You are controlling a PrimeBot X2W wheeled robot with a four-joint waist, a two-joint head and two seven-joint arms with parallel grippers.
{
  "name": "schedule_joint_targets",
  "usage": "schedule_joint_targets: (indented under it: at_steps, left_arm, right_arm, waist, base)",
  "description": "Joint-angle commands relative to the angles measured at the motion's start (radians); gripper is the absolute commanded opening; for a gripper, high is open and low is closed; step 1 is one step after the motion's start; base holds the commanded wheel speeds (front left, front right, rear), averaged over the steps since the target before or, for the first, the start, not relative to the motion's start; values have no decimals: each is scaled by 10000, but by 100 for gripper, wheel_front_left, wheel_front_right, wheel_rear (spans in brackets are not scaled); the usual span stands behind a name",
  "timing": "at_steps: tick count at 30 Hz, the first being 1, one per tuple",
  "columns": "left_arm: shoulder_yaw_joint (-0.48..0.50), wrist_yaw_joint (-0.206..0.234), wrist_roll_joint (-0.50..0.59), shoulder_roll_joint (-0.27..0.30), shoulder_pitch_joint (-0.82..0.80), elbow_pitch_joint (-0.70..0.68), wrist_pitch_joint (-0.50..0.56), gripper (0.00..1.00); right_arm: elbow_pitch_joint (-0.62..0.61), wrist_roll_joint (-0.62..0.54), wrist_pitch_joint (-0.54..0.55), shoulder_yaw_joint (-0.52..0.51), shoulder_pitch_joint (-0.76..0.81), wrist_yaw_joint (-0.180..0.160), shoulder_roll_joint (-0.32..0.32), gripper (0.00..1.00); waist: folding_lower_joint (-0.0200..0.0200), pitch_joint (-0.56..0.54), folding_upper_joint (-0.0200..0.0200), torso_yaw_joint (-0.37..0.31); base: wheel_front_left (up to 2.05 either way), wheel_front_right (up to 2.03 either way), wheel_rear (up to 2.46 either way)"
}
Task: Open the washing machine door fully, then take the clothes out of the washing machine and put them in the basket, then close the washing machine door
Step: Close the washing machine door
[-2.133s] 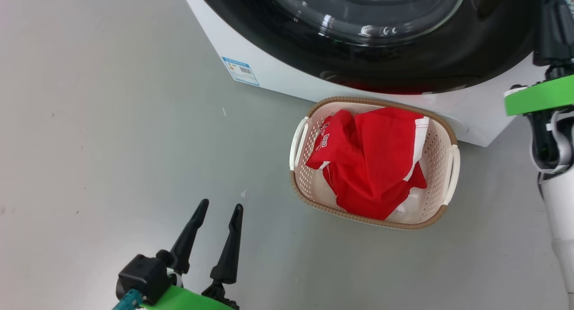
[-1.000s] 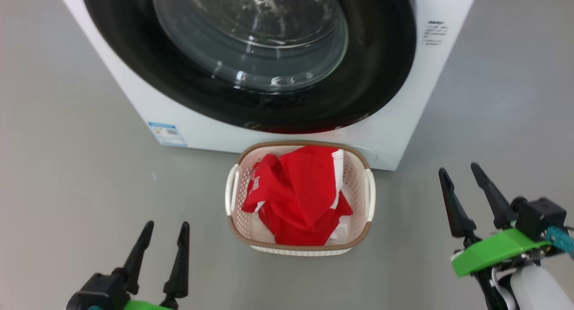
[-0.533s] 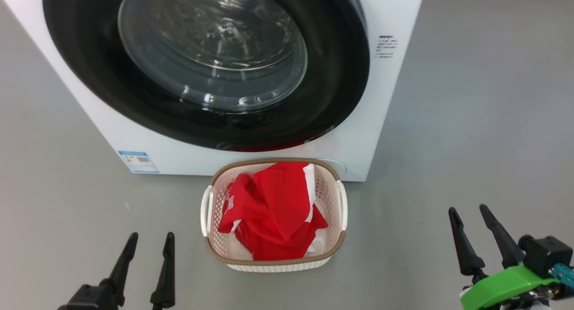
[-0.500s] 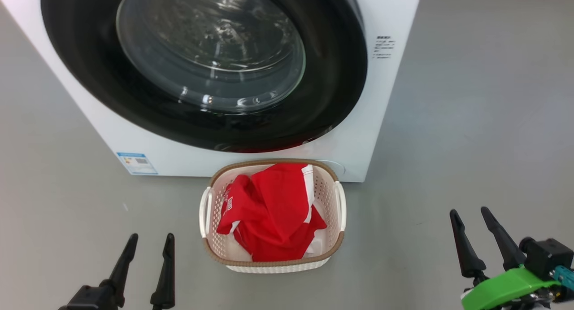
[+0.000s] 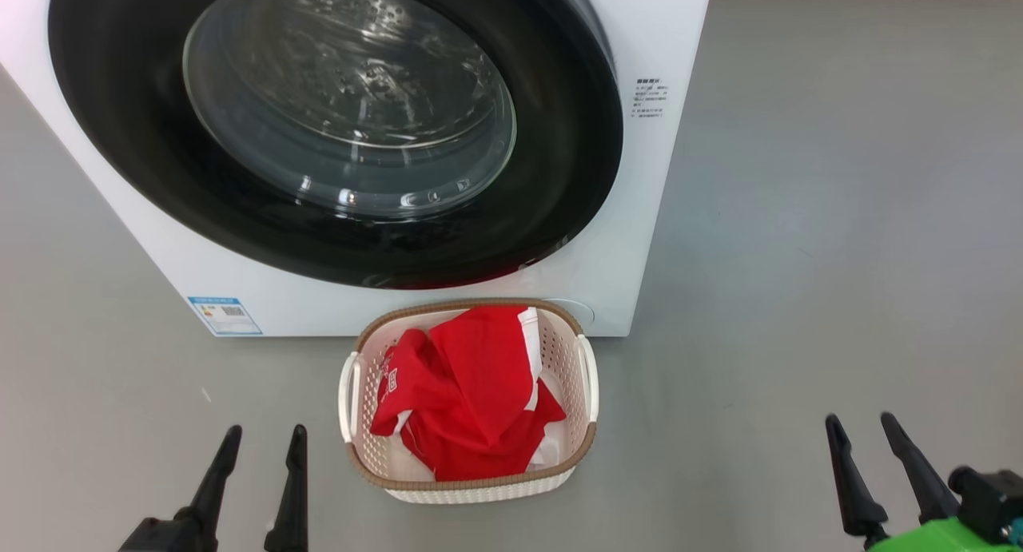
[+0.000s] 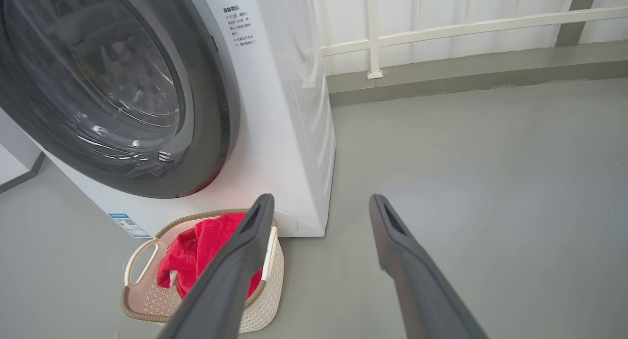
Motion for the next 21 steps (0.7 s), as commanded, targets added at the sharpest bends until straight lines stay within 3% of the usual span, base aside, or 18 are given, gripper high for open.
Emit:
schedule_joint_targets:
  at_steps: [1,21]
  left_arm:
    - [362,-57,105,108,-25,-202,-122,100]
    - [259,-57,2,108,253,-312,-122,100]
  right_arm:
    - [-266,-25,-36,98,88,-11,-124,100]
    - [-294,-163,-36,-65,478,-11,56,100]
  waist:
    - [0,-69,0,2]
    - [0,-295,0,10]
  base:
    - [0,0,0]
    - [0,0,0]
